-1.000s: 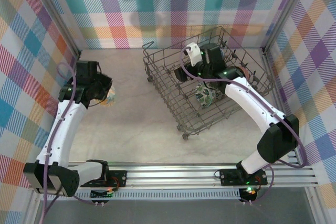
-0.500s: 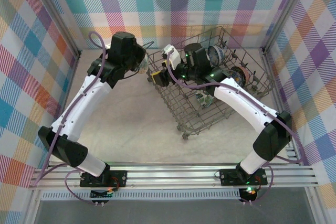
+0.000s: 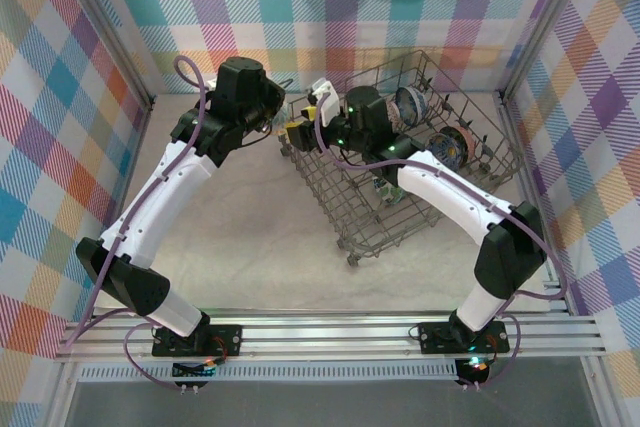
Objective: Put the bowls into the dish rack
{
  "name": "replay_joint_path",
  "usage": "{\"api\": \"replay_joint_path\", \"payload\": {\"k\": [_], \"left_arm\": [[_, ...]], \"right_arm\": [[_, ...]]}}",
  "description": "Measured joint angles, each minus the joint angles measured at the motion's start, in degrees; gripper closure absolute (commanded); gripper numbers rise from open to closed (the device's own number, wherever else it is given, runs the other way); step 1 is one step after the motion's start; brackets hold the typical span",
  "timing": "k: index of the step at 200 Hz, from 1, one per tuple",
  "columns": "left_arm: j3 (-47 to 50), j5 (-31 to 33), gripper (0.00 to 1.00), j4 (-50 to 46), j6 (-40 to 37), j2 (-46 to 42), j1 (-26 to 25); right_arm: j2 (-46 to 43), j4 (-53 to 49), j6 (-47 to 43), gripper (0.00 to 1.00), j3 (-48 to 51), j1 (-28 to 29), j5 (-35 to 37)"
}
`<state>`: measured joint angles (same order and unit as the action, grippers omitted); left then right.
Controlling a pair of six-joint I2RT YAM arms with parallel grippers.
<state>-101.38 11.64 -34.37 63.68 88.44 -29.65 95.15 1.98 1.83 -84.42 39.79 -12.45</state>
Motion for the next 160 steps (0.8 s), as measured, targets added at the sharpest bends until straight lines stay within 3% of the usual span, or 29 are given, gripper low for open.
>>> {"api": "replay_joint_path", "payload": {"k": [57, 160], "left_arm": [[-0.04, -0.17, 0.99, -0.07, 0.02, 0.0, -0.09], [-0.04, 0.52, 0.97, 0.17, 1.18, 0.33, -0.07]], "right_arm": [[0.83, 6.51, 0.98, 0.51, 0.85, 0.92, 1.86], [5.31, 11.69, 0.98, 0.65, 1.09, 4.7, 17.18]]}}
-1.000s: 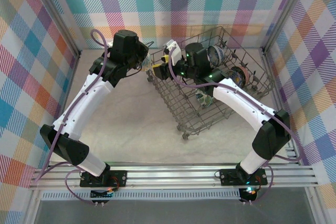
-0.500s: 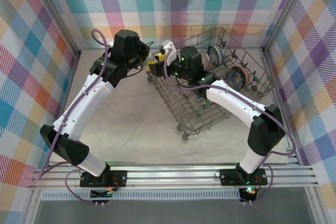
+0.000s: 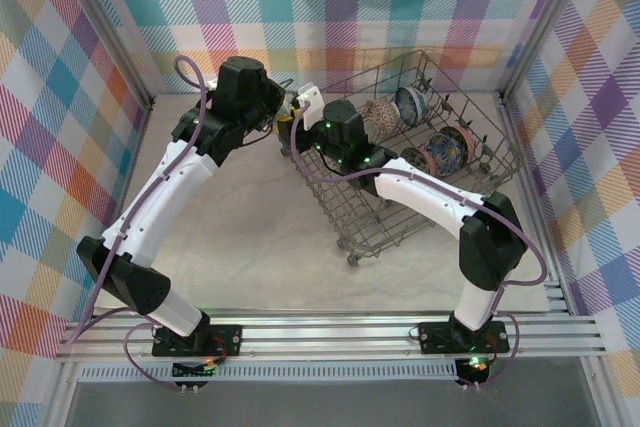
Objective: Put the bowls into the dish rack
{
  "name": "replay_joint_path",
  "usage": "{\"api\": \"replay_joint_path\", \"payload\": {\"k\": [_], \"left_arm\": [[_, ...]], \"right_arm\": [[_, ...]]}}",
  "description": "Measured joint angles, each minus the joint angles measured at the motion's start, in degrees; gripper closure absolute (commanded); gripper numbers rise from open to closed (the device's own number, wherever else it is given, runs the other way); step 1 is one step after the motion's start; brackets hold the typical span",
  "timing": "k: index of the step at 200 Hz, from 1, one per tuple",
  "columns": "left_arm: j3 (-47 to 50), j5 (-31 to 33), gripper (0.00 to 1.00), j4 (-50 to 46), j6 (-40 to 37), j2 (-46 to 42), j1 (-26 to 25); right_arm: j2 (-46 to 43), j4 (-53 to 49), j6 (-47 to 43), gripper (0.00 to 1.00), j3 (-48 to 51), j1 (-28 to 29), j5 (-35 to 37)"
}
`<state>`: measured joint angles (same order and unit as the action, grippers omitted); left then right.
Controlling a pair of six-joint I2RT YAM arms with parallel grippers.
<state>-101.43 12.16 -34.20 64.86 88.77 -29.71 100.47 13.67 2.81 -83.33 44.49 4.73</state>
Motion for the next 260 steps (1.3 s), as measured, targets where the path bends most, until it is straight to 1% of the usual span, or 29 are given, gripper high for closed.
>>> {"api": "replay_joint_path", "payload": {"k": [17, 25, 58, 80, 105, 129, 175, 211, 260], "left_arm": [[0.0, 0.17, 0.95, 0.26, 0.09, 0.0, 0.0], [0.0, 0.24, 0.95, 0.31, 0.09, 0.0, 0.0], [0.0, 0.44, 0.91, 0.46, 0.57, 0.0, 0.0], [0.0, 0.37, 0.85, 0.7, 1.07, 0.07, -0.02], [0.0, -0.44, 0.75, 0.55, 0.9, 0.07, -0.17], [0.02, -0.9, 0.7, 0.46, 0.9, 0.11, -0.2], [0.04, -2.64, 0.64, 1.64, 0.48, 0.35, -1.46], [0.0, -3.67, 0.6, 2.75, -0.31, 1.09, -2.36], [-0.46, -3.74, 0.55, 3.3, -2.05, 1.22, -2.49]], "right_arm": [[0.0, 0.39, 0.0, 0.65, 0.0, 0.59, 2.29], [0.0, 0.5, 0.02, 0.68, 0.04, 0.83, 3.28], [0.0, 2.23, 0.61, 0.73, 0.83, 1.73, 6.88], [0.0, 3.34, 0.92, 0.77, 1.2, 2.1, 9.11], [0.0, 3.74, 0.87, 0.8, 1.27, 1.97, 11.41], [0.0, 3.56, 1.29, 0.85, 1.25, 1.68, 13.81], [0.0, -2.1, 1.53, 0.86, 0.02, 1.62, 16.98], [0.0, -3.96, 1.22, 0.91, -1.09, 1.62, 19.58], [-0.59, -4.98, 0.28, 0.92, -1.64, 1.36, 21.81]]}}
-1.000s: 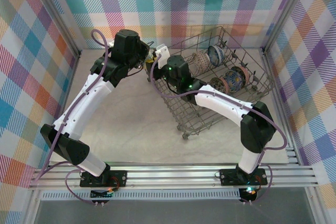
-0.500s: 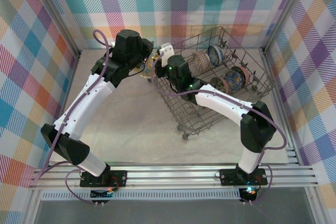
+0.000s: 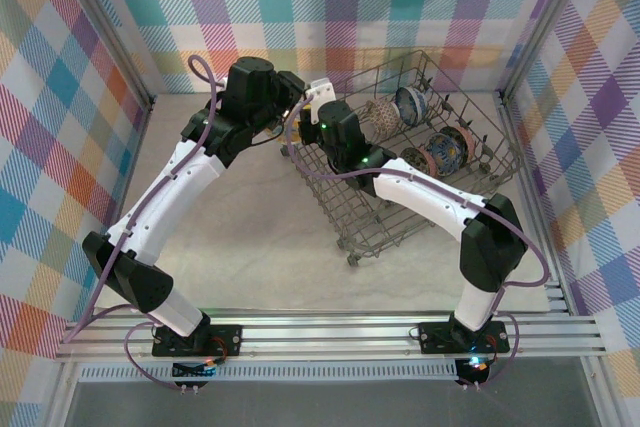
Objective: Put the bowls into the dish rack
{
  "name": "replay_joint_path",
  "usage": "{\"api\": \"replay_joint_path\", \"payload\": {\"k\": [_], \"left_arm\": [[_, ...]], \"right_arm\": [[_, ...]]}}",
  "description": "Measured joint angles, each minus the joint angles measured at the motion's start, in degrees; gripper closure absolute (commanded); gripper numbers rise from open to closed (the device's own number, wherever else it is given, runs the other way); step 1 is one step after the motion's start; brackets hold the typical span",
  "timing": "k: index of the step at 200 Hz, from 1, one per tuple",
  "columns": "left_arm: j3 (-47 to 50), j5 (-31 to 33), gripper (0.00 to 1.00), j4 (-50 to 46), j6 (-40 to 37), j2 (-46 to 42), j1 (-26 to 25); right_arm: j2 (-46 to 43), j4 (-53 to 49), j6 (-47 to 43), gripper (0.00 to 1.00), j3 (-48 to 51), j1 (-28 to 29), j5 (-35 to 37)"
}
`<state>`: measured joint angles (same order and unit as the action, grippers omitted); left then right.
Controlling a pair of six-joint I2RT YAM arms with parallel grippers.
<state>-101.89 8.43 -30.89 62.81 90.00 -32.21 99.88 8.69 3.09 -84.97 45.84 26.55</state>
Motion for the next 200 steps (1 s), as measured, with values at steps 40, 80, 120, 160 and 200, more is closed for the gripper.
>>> {"api": "replay_joint_path", "payload": {"k": [40, 80, 120, 160, 200], "left_arm": [[-0.2, 0.44, 0.51, -0.26, -3.54, -1.14, -0.37], [-0.2, 2.69, 0.47, -0.98, -7.78, -3.96, 0.11], [-1.46, 1.99, 0.45, -2.62, -13.4, -4.35, 4.55], [-2.38, -1.57, 0.44, -3.23, -17.94, -2.93, 12.94], [1.7, -7.13, 0.43, -1.86, -21.22, -2.93, 21.11]], "right_arm": [[-1.9, -1.68, -0.28, 0.94, -0.15, -0.59, -0.37], [-3.56, -2.86, 0.37, 0.93, -2.21, -1.57, -1.6], [-3.48, -5.49, -0.83, 0.93, -7.67, -2.82, -0.7], [0.31, -7.5, -7.19, 0.93, -18.12, -5.79, 4.52], [6.91, -9.2, -16.41, 0.94, -23.61, -8.09, 12.85]]}}
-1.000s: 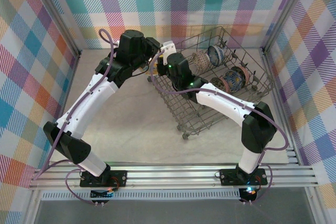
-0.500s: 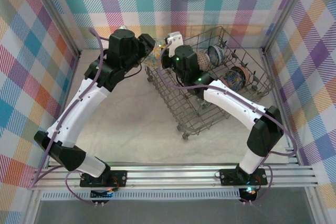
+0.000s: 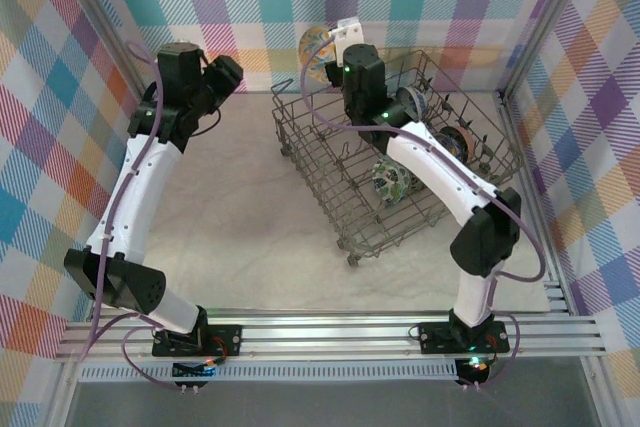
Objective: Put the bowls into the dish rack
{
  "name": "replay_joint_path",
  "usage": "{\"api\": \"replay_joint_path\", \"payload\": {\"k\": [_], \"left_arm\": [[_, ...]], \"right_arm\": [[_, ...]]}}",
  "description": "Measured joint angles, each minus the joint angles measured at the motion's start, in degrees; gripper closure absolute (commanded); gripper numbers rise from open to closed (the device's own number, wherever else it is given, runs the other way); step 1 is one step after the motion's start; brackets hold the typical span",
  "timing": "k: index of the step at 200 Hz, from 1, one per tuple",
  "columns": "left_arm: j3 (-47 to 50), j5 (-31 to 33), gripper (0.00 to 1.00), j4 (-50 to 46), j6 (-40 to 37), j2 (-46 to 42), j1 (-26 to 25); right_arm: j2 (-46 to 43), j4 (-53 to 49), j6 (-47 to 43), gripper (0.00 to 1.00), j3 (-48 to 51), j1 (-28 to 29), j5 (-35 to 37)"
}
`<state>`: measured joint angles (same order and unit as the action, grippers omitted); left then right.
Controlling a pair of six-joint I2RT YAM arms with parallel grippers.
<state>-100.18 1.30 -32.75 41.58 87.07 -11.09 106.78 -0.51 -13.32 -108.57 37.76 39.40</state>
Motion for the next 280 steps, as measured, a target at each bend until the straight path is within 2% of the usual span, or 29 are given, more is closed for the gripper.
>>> {"api": "replay_joint_path", "payload": {"k": [53, 97, 215, 280], "left_arm": [[5.6, -8.74, 0.43, 2.1, -3.8, 1.51, 6.16], [10.14, -13.7, 0.43, 5.03, -4.61, 4.15, 9.4], [10.93, -18.62, 0.43, 9.18, -5.44, 10.51, 10.67], [3.02, -20.15, 0.43, 8.79, -6.49, 16.63, 10.82]], "right_arm": [[8.48, -3.82, -9.94, 0.95, -0.61, -0.79, 8.98], [11.52, -3.89, -15.65, 0.97, -0.59, -0.79, 13.88], [14.25, -3.93, -24.04, 0.96, 0.09, -1.77, 23.08], [14.58, -3.21, -26.91, 0.96, 3.04, -2.19, 26.18]]}}
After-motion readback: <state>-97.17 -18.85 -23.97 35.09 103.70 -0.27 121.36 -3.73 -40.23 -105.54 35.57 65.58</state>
